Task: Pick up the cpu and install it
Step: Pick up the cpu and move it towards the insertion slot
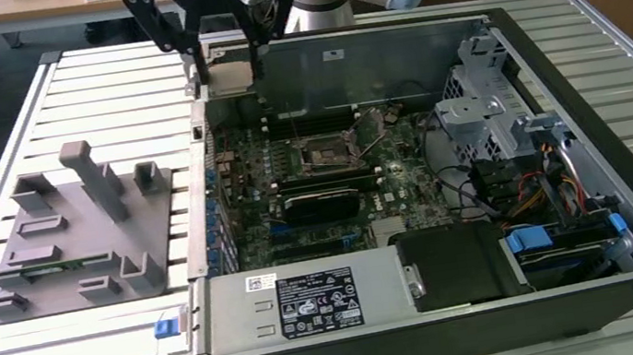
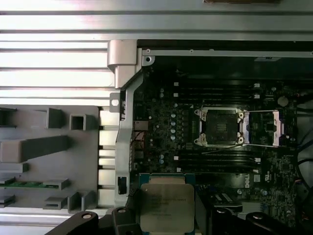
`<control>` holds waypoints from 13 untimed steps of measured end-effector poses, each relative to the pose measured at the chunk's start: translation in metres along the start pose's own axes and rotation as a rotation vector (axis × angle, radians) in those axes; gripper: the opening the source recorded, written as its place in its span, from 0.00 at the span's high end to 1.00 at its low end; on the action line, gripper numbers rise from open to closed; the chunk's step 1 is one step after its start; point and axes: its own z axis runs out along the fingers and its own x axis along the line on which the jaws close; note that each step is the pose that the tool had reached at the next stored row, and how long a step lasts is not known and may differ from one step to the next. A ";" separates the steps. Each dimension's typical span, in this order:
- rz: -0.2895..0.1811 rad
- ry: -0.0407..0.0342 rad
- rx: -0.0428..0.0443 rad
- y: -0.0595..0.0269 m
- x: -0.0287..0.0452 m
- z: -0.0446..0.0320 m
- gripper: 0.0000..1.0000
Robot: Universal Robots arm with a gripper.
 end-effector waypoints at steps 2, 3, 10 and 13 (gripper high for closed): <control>0.000 0.0000 0.0000 0.0000 -0.0040 -0.0001 0.47; 0.000 0.0000 0.0000 0.0000 -0.0061 0.0000 0.47; 0.000 0.0000 0.0000 0.0002 -0.0244 -0.0001 0.47; 0.000 0.0000 0.0000 0.0002 -0.0317 0.0000 0.47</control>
